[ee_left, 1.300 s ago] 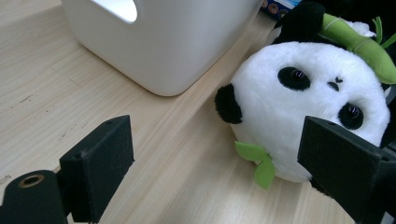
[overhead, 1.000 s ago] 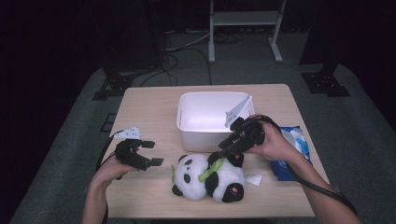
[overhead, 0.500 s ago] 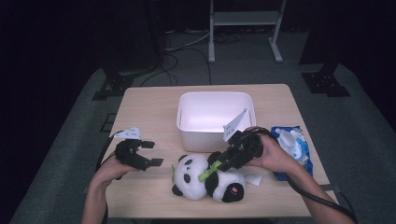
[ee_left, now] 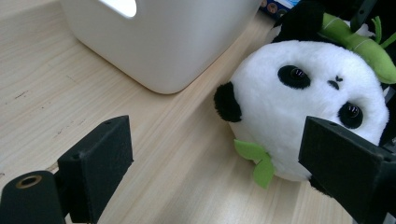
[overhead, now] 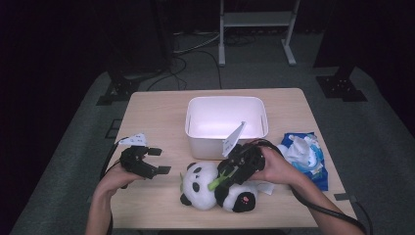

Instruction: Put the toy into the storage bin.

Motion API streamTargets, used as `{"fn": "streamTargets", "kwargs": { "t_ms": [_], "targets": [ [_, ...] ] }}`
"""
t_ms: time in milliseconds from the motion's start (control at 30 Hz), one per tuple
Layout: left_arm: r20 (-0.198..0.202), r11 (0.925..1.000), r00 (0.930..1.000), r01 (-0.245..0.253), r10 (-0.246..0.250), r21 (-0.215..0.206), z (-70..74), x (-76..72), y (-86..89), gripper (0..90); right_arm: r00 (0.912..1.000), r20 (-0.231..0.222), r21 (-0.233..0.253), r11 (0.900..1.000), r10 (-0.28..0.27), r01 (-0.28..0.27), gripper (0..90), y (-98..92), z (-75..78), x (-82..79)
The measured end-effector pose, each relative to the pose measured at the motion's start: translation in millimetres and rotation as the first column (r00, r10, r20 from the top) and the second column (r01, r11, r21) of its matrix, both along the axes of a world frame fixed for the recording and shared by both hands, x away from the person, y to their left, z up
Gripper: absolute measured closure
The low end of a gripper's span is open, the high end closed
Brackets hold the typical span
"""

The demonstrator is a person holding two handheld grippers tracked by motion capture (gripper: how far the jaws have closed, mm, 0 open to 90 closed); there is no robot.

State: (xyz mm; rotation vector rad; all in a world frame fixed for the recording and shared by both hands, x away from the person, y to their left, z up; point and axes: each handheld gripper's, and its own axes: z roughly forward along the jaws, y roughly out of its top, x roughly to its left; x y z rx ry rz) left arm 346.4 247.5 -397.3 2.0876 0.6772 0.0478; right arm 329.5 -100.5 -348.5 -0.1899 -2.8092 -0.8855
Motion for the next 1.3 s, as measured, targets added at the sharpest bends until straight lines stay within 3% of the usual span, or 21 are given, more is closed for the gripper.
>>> {"fn": "streamTargets", "kwargs": {
  "t_ms": [167,267,467,1033,1300],
  "targets": [
    [-0.002,1.0,1.0,-0.001,0.001,-0.003,-0.4,0.3,0.4,8.6,1.0,0.003,-0.004,1.0,0.005,-0.005,52.5,6.6,-0.9,1.0],
    [-0.003,1.0,1.0,-0.005,0.005,-0.007,0.0,-0.1,1.4,8.6,0.9998,0.01,-0.065,0.998,0.017,-0.017,52.6,17.1,-7.6,0.3],
    [0.002,0.9999,1.0,-0.007,0.007,-0.01,0.9,-0.3,2.9,8.6,0.9997,-0.017,-0.096,0.995,0.017,-0.018,56.1,23.8,-14.9,0.9],
    [-0.01,0.9999,0.9999,-0.01,0.01,-0.007,-2.5,1.0,2.6,8.6,0.9991,-0.042,-0.104,0.995,0.0,-0.005,68.3,21.4,-15.6,5.4],
    [-0.013,0.9999,0.9998,-0.014,0.014,-0.009,-4.0,2.1,4.3,8.6,0.9974,-0.072,-0.077,0.997,-0.009,0.004,70.6,17.8,-10.0,16.4]
  ]
}}
